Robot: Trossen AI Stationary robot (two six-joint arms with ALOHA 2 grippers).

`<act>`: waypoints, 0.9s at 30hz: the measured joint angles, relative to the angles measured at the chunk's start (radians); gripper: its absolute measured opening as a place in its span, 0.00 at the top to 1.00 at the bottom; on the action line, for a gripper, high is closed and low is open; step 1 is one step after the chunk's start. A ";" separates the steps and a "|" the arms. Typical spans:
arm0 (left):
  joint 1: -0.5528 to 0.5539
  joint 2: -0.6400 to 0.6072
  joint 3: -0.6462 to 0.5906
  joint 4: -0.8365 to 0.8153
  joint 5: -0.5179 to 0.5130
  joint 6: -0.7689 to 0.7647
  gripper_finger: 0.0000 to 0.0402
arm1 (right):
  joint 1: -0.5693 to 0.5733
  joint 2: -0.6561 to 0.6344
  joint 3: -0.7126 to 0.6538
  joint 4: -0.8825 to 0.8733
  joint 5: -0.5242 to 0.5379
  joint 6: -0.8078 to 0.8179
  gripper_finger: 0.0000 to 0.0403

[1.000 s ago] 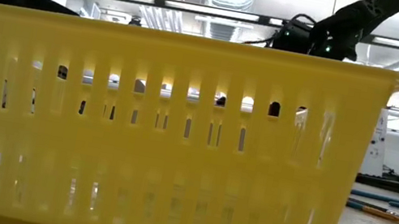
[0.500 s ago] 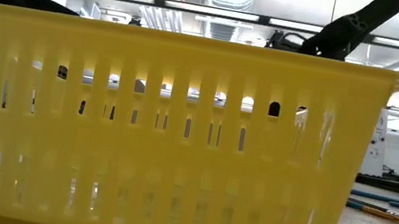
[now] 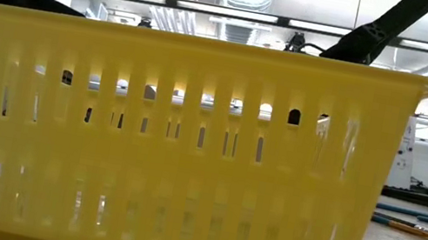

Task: Pick & Place Paint Supplies
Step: Put the yellow paint bottle into the white bin

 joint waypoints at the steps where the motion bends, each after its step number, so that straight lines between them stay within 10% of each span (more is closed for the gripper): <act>1: 0.000 0.000 0.000 0.000 0.000 0.000 1.00 | 0.000 0.001 0.000 0.000 -0.001 -0.004 0.30; 27: 0.000 0.000 0.000 0.000 0.000 0.000 1.00 | 0.000 -0.106 0.018 -0.038 0.004 -0.040 0.44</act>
